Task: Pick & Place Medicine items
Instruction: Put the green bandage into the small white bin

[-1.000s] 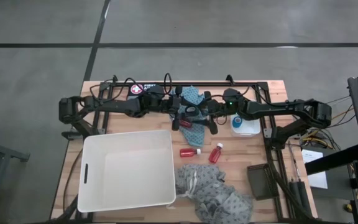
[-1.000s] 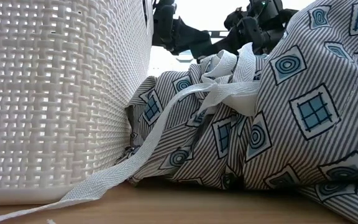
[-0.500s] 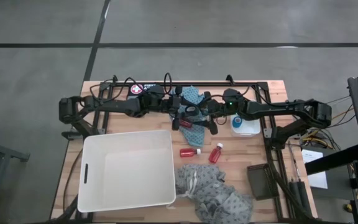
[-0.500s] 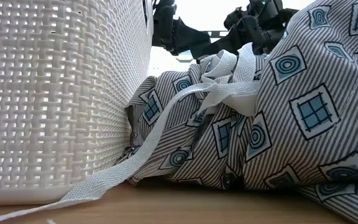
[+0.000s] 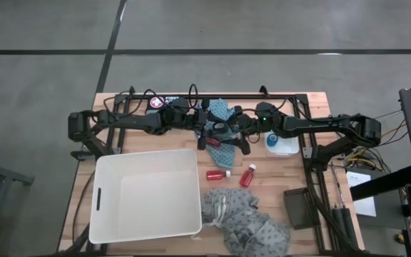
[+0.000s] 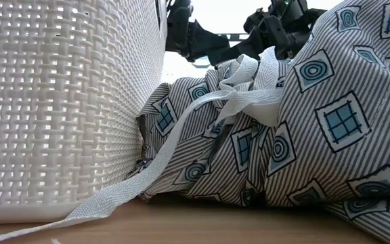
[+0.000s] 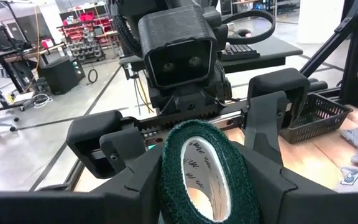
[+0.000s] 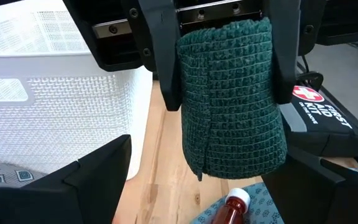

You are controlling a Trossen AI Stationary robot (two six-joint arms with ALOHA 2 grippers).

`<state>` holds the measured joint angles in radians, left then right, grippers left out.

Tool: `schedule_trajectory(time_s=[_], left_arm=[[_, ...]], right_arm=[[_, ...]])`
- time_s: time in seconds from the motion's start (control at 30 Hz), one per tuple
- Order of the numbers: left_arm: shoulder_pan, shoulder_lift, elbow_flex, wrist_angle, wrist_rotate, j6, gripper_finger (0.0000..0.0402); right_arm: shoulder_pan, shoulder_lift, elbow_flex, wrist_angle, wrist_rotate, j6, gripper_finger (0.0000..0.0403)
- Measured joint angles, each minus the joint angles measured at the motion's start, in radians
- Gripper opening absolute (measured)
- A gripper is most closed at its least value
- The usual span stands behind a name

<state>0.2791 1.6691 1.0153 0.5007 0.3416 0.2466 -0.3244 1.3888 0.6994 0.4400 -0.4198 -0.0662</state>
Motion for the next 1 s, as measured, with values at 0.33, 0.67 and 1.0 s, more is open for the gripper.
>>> schedule_trajectory(time_s=[0.33, 0.67, 1.0], left_arm=[[0.0, -0.011, -0.001, 0.067, -0.001, 0.018, 0.0166], [0.0, -0.016, -0.001, 0.068, -0.001, 0.014, 0.0166], [-0.001, -0.017, -0.001, 0.065, 0.0, 0.011, 0.0166]], right_arm=[[0.0, -0.002, 0.002, -0.015, 0.0, -0.016, 0.0329], [-0.001, 0.0, 0.001, 0.017, 0.102, -0.04, 0.033], [0.0, 0.0, 0.018, 0.049, 0.104, -0.042, 0.033]])
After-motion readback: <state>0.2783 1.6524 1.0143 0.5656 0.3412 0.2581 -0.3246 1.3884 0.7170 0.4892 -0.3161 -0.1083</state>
